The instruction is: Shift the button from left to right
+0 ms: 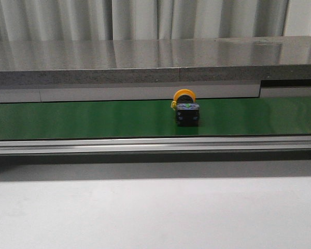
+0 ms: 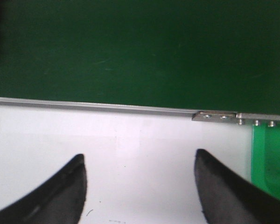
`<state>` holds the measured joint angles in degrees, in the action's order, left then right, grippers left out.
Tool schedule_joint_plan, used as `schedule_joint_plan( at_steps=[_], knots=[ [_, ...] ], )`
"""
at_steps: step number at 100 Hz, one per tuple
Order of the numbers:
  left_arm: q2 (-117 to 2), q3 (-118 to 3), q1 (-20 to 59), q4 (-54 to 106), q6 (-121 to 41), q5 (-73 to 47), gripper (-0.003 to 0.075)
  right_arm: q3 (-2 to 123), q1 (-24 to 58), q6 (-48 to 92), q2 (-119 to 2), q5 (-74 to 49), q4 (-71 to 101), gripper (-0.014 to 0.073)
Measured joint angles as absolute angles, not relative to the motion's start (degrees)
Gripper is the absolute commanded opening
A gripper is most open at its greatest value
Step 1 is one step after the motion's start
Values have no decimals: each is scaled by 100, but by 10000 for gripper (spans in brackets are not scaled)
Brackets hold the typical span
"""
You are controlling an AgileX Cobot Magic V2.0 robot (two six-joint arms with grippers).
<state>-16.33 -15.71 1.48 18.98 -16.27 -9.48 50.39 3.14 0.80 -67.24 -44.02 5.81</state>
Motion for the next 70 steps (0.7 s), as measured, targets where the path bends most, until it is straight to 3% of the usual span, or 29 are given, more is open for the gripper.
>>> schedule_joint_plan(
  at_steps=[70],
  knots=[
    [-1633, -1571, 148, 1898, -1627, -948, -20, 5542, 616, 229, -7247, -4043, 1193, 634]
  ],
)
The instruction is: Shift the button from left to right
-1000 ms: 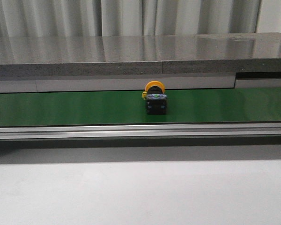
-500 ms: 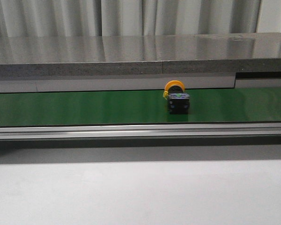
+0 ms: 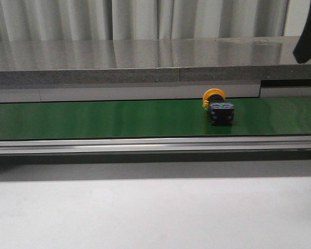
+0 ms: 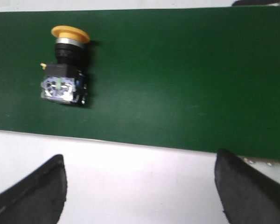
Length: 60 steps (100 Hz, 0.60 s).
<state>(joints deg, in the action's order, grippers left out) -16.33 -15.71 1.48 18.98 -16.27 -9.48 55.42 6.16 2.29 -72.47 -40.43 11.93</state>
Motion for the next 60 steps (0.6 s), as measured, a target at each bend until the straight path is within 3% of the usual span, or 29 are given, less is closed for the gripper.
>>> schedule_joint_plan(
  at_steps=[60],
  knots=[
    [-1633, -1571, 148, 1898, -1627, -948, -20, 6464, 1261, 701, -9309, -3333, 1031, 634]
  ],
)
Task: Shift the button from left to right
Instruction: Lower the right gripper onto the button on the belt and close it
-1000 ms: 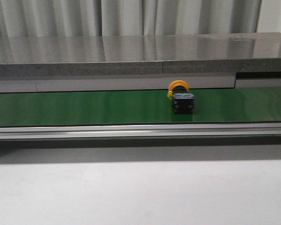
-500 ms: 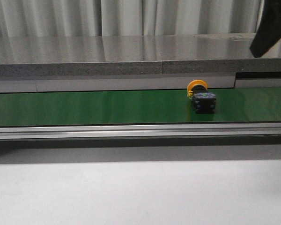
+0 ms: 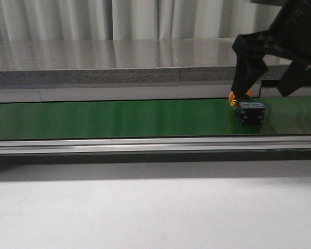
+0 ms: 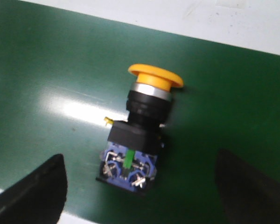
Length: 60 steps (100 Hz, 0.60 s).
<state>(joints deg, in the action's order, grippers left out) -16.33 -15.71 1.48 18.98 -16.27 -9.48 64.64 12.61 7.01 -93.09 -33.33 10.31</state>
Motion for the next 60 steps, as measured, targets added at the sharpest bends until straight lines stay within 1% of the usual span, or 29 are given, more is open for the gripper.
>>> schedule_joint_plan(
  at_steps=[19, 26, 33, 35, 37, 40, 45, 47, 48, 49, 52, 55, 60],
  knots=[
    [-1633, -1571, 148, 1898, -1627, -948, -20, 6482, 1261, 706, -9814, -3110, 820, 631],
    [-1633, -1571, 148, 1898, -1627, -948, -20, 6507, 1261, 716, -9920, -3084, 759, 584],
    [-1633, -1571, 148, 1898, -1627, -948, -20, 6518, 1261, 716, -9944, -3037, 731, 463],
    [-1633, -1571, 148, 1898, -1627, -948, -20, 6518, 1261, 720, -9959, -3024, 716, 415],
    [-1633, -1571, 148, 1898, -1627, -948, -20, 6526, 1261, 720, -9956, -3011, 715, 346],
    [-1633, -1571, 148, 1898, -1627, -948, -20, 6542, 1261, 720, -9968, -3011, 715, 293],
    [-1633, -1571, 148, 1898, -1627, -948, -20, 6599, 1261, 720, -9998, -3080, 707, 155],
    [-1633, -1571, 148, 1898, -1627, -948, -20, 6637, 1261, 720, -9996, -3136, 707, 124],
    [-1633, -1571, 148, 1898, -1627, -948, -20, 6650, 1261, 720, -10005, -3158, 707, 81],
    [-1633, -1571, 148, 1898, -1627, -948, -20, 6663, 1261, 720, -10005, -3180, 707, 81],
    [-1633, -1571, 148, 1898, -1627, -948, -20, 6741, 1261, 720, -10018, -3309, 707, 22],
    [-1633, -1571, 148, 1898, -1627, -948, -20, 6816, 1261, 720, -10026, -3429, 707, -15],
    [-1633, -1571, 148, 1898, -1627, -948, -20, 6971, 1261, 720, -10026, -3643, 707, -55]
  ],
)
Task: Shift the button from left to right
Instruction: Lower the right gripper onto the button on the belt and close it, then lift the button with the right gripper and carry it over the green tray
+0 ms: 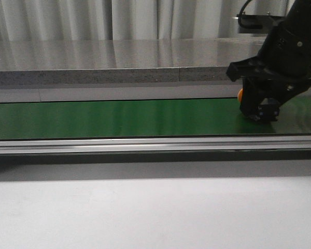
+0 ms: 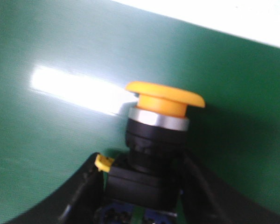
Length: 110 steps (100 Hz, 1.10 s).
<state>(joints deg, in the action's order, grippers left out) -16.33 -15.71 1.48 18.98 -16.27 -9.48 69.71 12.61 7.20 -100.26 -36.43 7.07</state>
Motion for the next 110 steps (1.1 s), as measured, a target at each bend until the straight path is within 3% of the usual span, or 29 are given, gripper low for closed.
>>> schedule_joint_plan(
  at_steps=[33, 82, 110],
  knots=[
    [-1633, -1571, 148, 1898, -1627, -948, -20, 8116, 958, 720, -10026, -4698, 135, -66],
    [-1633, -1571, 148, 1898, -1627, -948, -20, 8250, -1658, 798, -10066, -4545, 0, -66],
    [-1633, -1571, 148, 1898, -1627, -948, -20, 8250, -2360, 824, -10516, -4391, 120, -66]
  ],
)
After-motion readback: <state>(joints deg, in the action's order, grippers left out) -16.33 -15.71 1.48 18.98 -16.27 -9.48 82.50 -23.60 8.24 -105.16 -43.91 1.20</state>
